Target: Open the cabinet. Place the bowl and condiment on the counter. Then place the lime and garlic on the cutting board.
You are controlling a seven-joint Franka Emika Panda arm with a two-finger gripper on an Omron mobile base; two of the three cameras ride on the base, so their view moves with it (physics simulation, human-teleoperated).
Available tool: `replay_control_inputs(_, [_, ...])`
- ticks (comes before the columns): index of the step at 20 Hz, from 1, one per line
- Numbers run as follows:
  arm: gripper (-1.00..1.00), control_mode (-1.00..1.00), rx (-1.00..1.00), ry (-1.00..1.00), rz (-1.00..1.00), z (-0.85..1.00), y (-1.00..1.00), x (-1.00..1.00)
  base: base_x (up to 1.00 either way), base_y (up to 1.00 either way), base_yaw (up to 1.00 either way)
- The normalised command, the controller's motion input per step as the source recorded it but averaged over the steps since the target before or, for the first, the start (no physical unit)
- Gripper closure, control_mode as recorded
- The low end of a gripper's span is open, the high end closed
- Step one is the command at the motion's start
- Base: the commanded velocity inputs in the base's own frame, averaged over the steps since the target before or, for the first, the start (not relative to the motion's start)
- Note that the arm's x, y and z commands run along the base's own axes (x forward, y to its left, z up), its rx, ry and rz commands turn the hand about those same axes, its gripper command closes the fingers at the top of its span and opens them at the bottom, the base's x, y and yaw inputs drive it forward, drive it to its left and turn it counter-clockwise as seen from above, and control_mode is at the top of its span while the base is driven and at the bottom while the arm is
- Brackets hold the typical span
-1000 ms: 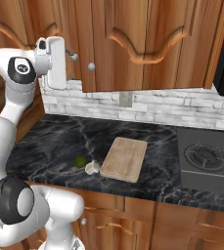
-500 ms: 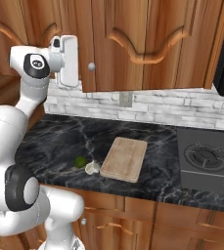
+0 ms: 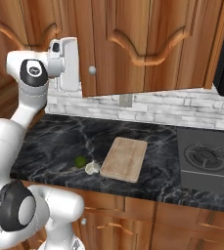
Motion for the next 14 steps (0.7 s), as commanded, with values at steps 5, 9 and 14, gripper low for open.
replay_control_inputs(5, [-1.0, -1.0, 0.02, -0.12, 0.0, 0.0, -0.89, -1.0, 0.0, 0.0, 0.0])
replay_control_inputs(9, [-1.0, -1.0, 0.03, -0.04, -0.03, 0.1, -1.0, -0.82, 0.0, 0.0, 0.0])
replay_control_inputs(14, [-1.0, -1.0, 0.05, 0.01, -0.1, 0.34, -1.0, -0.59, 0.0, 0.0, 0.0])
